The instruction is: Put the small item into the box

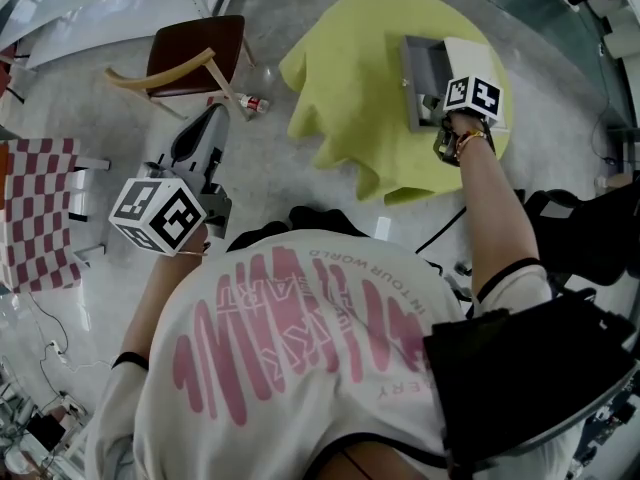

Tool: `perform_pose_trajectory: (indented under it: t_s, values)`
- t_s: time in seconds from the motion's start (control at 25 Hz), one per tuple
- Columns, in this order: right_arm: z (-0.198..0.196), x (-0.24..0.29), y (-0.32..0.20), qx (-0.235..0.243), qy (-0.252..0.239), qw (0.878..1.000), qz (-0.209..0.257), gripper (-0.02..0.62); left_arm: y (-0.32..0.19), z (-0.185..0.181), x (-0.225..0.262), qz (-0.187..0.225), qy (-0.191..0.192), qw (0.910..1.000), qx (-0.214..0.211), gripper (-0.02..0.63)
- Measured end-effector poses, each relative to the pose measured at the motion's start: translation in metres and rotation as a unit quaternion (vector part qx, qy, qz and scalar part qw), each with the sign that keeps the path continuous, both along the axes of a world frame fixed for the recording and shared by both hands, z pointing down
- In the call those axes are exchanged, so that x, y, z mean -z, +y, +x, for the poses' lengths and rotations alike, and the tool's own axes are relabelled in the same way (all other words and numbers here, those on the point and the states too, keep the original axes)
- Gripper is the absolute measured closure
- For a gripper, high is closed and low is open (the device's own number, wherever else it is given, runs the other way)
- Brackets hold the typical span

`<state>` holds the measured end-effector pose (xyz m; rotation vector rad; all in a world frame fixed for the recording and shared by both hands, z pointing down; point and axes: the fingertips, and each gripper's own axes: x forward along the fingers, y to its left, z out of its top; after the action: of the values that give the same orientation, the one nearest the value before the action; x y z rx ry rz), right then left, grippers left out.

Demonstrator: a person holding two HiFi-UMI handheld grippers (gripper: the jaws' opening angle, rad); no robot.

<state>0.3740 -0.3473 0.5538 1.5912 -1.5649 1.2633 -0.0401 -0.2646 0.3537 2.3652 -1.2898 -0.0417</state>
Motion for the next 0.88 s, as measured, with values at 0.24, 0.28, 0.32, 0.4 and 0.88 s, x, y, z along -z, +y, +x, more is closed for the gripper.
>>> perform_pose_trajectory:
  t_s: [0.24, 0.28, 0.32, 0.4, 0.88]
  values:
    - [0.012, 0.021, 0.005, -0.050, -0.009, 0.997, 0.052, 0.497, -0.004, 0.016, 0.002, 0.003, 0.005, 0.9996, -0.026, 0.600]
    - [0.014, 0.025, 0.007, -0.057, -0.011, 0.997, 0.060, 0.541, -0.005, 0.018, 0.002, 0.003, 0.006, 0.9995, -0.030, 0.600]
    - [0.015, 0.029, 0.008, -0.064, -0.016, 0.996, 0.066, 0.557, -0.006, 0.021, 0.003, 0.004, 0.008, 0.9994, -0.035, 0.600]
    - [0.017, 0.037, 0.012, -0.078, -0.030, 0.993, 0.080, 0.557, -0.009, 0.028, 0.004, 0.006, 0.011, 0.9989, -0.045, 0.600]
    - [0.014, 0.132, 0.032, -0.150, -0.167, 0.940, 0.256, 0.591, -0.020, 0.095, 0.021, 0.028, 0.036, 0.9907, -0.128, 0.600]
